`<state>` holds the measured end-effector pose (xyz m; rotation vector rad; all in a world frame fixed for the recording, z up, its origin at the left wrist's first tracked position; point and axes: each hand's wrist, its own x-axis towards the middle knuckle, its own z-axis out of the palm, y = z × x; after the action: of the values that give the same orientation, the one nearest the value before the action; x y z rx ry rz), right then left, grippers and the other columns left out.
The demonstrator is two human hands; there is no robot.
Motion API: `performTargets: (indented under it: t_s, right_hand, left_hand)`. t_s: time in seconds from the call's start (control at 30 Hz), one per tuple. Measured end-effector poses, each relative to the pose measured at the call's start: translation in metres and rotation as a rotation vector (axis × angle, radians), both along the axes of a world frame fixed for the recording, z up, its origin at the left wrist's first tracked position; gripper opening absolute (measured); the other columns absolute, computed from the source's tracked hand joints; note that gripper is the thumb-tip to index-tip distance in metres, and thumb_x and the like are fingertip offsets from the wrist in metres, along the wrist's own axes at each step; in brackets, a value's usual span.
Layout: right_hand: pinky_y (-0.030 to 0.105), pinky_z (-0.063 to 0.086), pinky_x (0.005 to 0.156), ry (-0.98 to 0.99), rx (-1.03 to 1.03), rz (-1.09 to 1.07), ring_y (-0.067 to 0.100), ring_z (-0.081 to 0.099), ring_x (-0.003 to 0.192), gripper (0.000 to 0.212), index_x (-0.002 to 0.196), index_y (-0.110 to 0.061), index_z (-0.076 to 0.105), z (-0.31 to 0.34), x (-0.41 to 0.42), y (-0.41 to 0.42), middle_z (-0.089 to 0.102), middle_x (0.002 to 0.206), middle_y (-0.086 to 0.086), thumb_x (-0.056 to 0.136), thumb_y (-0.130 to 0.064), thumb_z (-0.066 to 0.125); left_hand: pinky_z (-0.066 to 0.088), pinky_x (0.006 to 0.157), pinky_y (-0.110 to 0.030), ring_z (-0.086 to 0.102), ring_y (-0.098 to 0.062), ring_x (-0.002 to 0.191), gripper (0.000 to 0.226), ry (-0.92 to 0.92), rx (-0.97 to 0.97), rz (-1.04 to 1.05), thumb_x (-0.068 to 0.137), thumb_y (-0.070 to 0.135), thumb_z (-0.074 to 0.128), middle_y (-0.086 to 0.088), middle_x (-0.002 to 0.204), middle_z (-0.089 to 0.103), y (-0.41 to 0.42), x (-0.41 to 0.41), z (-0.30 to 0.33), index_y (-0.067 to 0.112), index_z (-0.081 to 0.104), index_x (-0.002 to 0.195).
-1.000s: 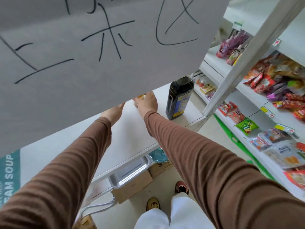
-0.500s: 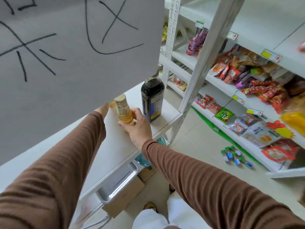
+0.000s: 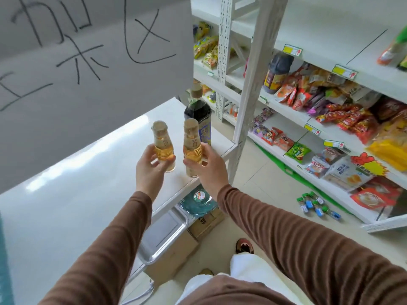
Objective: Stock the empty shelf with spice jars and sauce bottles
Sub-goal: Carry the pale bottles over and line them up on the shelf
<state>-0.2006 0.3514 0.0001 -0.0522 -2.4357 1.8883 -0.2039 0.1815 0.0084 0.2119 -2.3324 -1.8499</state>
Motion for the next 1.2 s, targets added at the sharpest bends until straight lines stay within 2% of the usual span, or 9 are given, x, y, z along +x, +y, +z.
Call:
performTargets:
  t_s: [0.2, 0.4, 0.53, 0.67, 0.73, 0.87, 1.03, 1.1, 1.2]
  right_hand:
    - [0.015, 0.048, 0.081, 0.052, -0.039, -0.118, -0.009, 0.065, 0.091, 0.033, 0.102, -0.052, 0.057, 0.018, 0.017, 0.06, 0.07, 0.099, -0.027, 0.075, -0.053, 0.077]
    - [0.031, 0.055, 0.089, 0.096, -0.061, -0.28, -0.007, 0.065, 0.092, 0.039, 0.11, -0.039, 0.061, 0.032, 0.024, 0.157, 0.07, 0.099, -0.027, 0.076, -0.049, 0.078]
    - [0.036, 0.056, 0.09, 0.109, -0.064, -0.392, -0.003, 0.065, 0.091, 0.048, 0.116, -0.031, 0.062, 0.042, 0.031, 0.243, 0.071, 0.098, -0.02, 0.074, -0.048, 0.079]
    - [0.019, 0.053, 0.074, 0.169, -0.069, -0.47, 0.0, 0.066, 0.081, 0.03, 0.102, -0.037, 0.065, 0.056, 0.04, 0.34, 0.073, 0.091, -0.015, 0.077, -0.039, 0.082]
    - [0.016, 0.052, 0.075, 0.155, -0.042, -0.507, -0.003, 0.066, 0.085, 0.034, 0.105, -0.039, 0.065, 0.062, 0.042, 0.392, 0.073, 0.094, -0.018, 0.076, -0.043, 0.081]
    - [0.032, 0.05, 0.098, 0.088, 0.004, -0.587, 0.001, 0.062, 0.11, 0.065, 0.13, -0.032, 0.059, 0.068, 0.04, 0.487, 0.068, 0.113, -0.023, 0.073, -0.055, 0.08]
    - [0.026, 0.05, 0.088, 0.086, 0.036, -0.662, -0.005, 0.063, 0.102, 0.049, 0.119, -0.04, 0.062, 0.082, 0.027, 0.579, 0.07, 0.105, -0.024, 0.076, -0.053, 0.08]
    - [0.025, 0.052, 0.083, 0.11, 0.042, -0.699, -0.008, 0.063, 0.091, 0.037, 0.109, -0.039, 0.064, 0.085, 0.015, 0.61, 0.07, 0.095, -0.026, 0.077, -0.048, 0.081]
    - [0.022, 0.052, 0.078, 0.13, 0.053, -0.753, -0.011, 0.063, 0.081, 0.032, 0.103, -0.037, 0.062, 0.088, -0.007, 0.65, 0.07, 0.086, -0.027, 0.078, -0.043, 0.082]
  left_hand:
    - [0.052, 0.079, -0.009, 0.065, 0.007, 0.093, 0.032, 0.048, 0.043, -0.128, 0.085, 0.016, 0.079, 0.02, 0.103, 0.073, 0.062, 0.024, 0.022, 0.022, 0.065, 0.113]
    - [0.054, 0.076, -0.014, 0.071, -0.005, 0.09, 0.031, 0.053, 0.125, -0.305, 0.083, 0.011, 0.081, 0.008, 0.1, 0.077, 0.158, 0.015, 0.043, 0.019, 0.067, 0.11]
    - [0.051, 0.072, -0.011, 0.066, 0.002, 0.085, 0.031, 0.065, 0.079, -0.384, 0.08, 0.018, 0.083, 0.013, 0.095, 0.075, 0.241, 0.001, 0.051, 0.023, 0.068, 0.107]
    - [0.05, 0.071, -0.008, 0.065, 0.002, 0.089, 0.031, 0.095, 0.072, -0.467, 0.079, 0.028, 0.082, 0.019, 0.098, 0.074, 0.339, -0.007, 0.061, 0.041, 0.067, 0.103]
    - [0.052, 0.074, -0.012, 0.065, -0.001, 0.091, 0.03, 0.103, 0.083, -0.503, 0.079, 0.031, 0.082, 0.017, 0.1, 0.074, 0.391, -0.009, 0.066, 0.043, 0.068, 0.103]
    - [0.057, 0.083, -0.027, 0.068, -0.013, 0.098, 0.033, 0.079, 0.121, -0.554, 0.08, 0.026, 0.081, 0.009, 0.104, 0.075, 0.487, -0.019, 0.069, 0.031, 0.068, 0.109]
    - [0.059, 0.092, -0.043, 0.069, -0.026, 0.106, 0.037, 0.06, 0.122, -0.647, 0.083, 0.022, 0.081, 0.002, 0.108, 0.075, 0.584, -0.043, 0.078, 0.025, 0.065, 0.116]
    - [0.059, 0.089, -0.039, 0.068, -0.023, 0.105, 0.035, 0.062, 0.119, -0.68, 0.082, 0.023, 0.081, 0.003, 0.106, 0.075, 0.617, -0.057, 0.081, 0.027, 0.066, 0.114]
    - [0.055, 0.072, -0.017, 0.069, -0.004, 0.09, 0.03, 0.065, 0.142, -0.743, 0.082, 0.022, 0.081, 0.012, 0.098, 0.076, 0.659, -0.081, 0.087, 0.033, 0.067, 0.106]
